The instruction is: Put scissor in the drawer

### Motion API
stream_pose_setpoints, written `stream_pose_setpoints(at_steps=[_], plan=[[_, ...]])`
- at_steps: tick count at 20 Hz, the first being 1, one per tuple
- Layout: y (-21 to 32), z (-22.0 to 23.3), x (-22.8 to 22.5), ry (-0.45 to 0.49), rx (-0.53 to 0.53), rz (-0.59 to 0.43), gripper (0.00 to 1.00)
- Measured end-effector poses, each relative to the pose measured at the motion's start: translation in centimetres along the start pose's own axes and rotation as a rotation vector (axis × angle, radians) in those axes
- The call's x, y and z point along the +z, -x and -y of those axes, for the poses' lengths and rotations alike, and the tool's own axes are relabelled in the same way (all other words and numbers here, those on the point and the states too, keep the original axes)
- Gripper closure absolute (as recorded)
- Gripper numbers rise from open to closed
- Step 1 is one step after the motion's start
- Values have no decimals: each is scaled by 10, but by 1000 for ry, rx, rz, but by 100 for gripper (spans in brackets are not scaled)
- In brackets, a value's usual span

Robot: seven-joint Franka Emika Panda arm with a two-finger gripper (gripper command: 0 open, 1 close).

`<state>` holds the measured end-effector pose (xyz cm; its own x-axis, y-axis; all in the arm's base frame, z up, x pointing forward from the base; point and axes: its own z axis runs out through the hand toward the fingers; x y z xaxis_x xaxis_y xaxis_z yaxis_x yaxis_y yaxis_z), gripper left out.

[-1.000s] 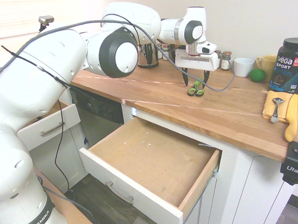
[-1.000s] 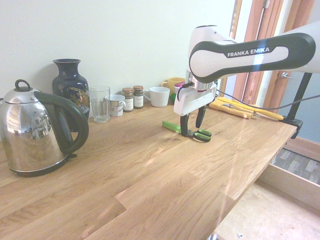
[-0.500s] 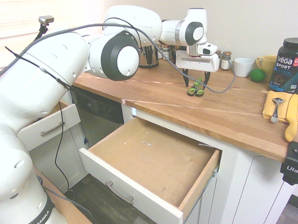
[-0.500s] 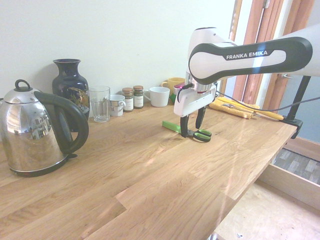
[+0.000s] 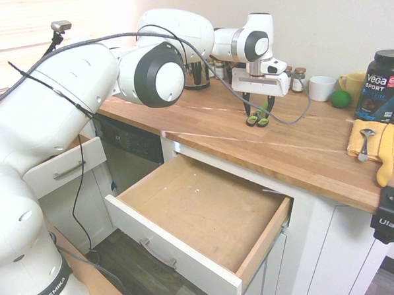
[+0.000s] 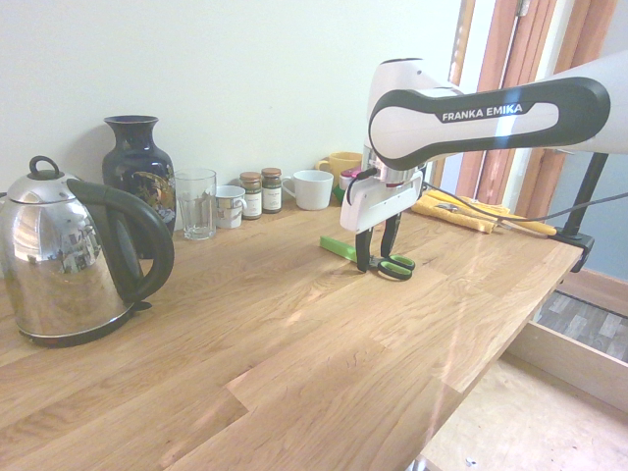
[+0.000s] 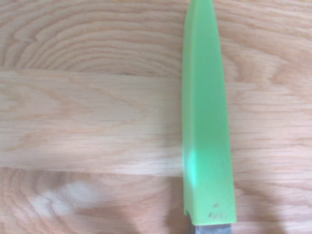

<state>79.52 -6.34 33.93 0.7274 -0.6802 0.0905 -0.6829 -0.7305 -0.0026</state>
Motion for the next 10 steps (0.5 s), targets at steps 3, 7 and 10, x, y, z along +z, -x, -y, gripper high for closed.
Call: stream_pose_setpoints(at_steps=[3,7,10], plan=[[-1,-1,0,-2,2,-1,100],[-2,-2,-1,-7,5,-3,100],[-3,-2,-2,-13,7,-6,100]])
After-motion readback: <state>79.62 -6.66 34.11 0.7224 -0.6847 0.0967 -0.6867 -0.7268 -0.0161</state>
